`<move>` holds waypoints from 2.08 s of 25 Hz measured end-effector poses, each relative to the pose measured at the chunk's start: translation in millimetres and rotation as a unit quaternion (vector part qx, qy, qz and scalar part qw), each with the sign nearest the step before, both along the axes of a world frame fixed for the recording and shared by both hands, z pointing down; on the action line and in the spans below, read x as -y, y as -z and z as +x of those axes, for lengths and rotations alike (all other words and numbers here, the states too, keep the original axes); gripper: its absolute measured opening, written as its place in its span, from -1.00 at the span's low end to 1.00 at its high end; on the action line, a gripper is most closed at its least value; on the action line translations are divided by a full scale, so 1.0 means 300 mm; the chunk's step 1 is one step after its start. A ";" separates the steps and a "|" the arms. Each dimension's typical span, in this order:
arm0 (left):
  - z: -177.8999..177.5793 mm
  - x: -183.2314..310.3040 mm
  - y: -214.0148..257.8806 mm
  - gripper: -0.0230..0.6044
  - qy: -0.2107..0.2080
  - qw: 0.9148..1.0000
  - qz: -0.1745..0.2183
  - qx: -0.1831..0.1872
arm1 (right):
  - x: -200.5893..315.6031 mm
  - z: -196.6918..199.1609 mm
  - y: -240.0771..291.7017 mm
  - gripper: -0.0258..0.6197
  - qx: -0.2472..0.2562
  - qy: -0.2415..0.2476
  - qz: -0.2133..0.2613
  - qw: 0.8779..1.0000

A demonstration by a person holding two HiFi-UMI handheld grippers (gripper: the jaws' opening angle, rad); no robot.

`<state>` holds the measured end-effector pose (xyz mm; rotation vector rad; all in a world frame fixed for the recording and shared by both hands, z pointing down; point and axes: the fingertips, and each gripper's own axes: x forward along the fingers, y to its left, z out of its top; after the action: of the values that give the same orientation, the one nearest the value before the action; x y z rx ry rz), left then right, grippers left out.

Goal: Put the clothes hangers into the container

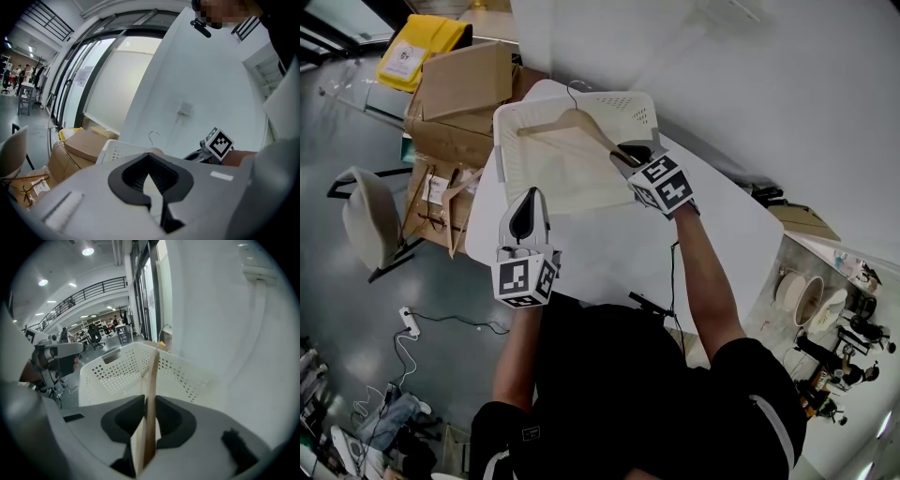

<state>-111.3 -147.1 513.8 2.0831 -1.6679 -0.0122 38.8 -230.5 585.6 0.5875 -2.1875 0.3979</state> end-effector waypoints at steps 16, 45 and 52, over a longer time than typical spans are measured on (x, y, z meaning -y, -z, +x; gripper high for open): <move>0.007 0.003 -0.006 -0.91 0.002 1.000 -0.002 -0.002 | 0.056 0.039 -0.019 -0.64 -0.024 -0.016 0.000 1.000; -0.001 -0.008 -0.007 -0.91 0.004 1.000 -0.004 -0.005 | 0.079 0.057 -0.050 -0.63 -0.055 -0.052 -0.042 0.996; -0.004 -0.010 -0.008 -0.91 0.005 1.000 -0.003 -0.006 | 0.081 0.059 -0.060 -0.63 -0.063 -0.055 -0.045 0.995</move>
<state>-112.5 -144.1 516.3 2.0669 -1.6690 -0.0232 56.5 -254.8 603.4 0.6677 -2.0114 0.5001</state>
